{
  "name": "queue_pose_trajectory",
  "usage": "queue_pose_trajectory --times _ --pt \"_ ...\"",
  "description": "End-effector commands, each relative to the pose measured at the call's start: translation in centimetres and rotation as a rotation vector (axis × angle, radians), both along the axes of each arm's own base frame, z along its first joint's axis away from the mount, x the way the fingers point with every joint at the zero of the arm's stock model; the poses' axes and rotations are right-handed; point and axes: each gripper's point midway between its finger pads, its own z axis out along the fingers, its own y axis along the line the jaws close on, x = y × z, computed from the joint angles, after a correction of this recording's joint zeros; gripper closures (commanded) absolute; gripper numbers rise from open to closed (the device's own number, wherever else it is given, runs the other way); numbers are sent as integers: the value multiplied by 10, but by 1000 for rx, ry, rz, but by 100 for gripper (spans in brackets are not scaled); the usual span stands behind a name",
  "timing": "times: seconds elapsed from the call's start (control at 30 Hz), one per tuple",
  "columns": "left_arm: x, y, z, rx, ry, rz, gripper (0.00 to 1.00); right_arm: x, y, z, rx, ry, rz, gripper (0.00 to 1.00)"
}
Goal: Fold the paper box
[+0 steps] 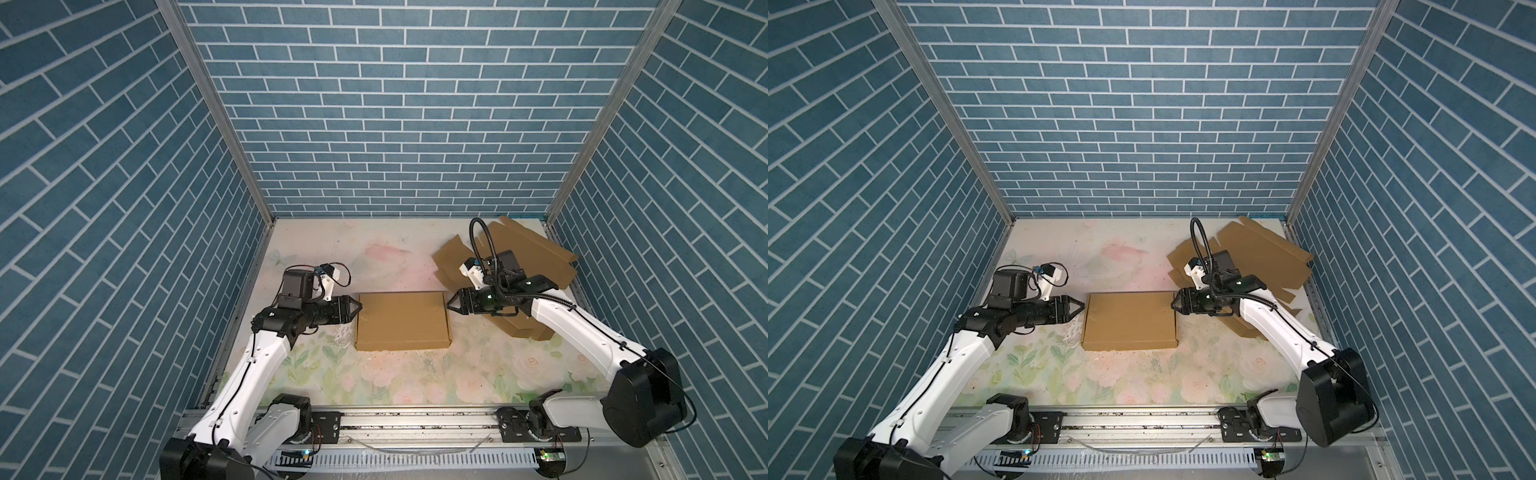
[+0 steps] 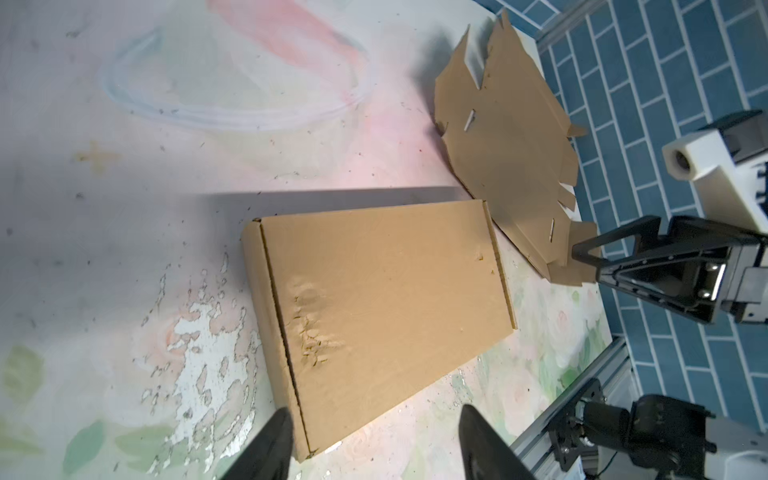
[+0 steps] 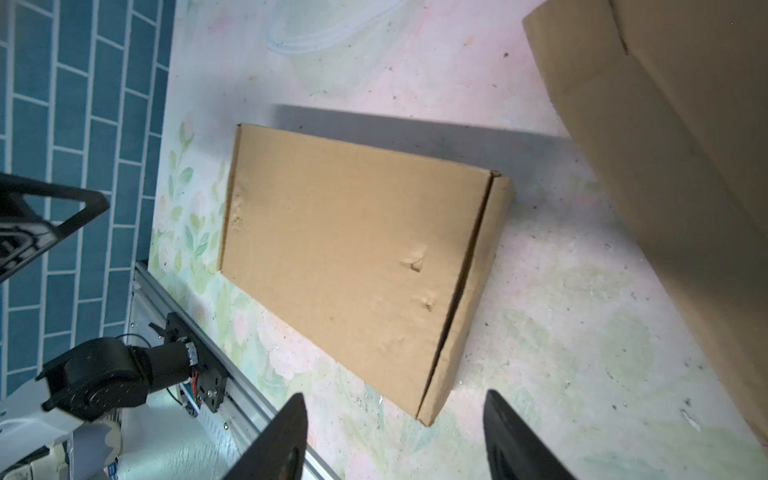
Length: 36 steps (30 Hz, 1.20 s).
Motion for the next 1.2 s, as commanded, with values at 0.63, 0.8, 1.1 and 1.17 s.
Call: queue_pose_trajectory --times 0.63,0.8,1.1,1.17 --pt "19 58 17 199 -53 186 33 0 125 -99 41 355 -235 53" --pt "19 56 18 178 -38 190 32 12 181 -99 84 352 -250 59" --pt "17 66 -1 180 40 282 33 49 266 -99 155 326 -308 65" --pt "10 62 -14 134 70 305 33 55 274 -101 163 324 -308 65"
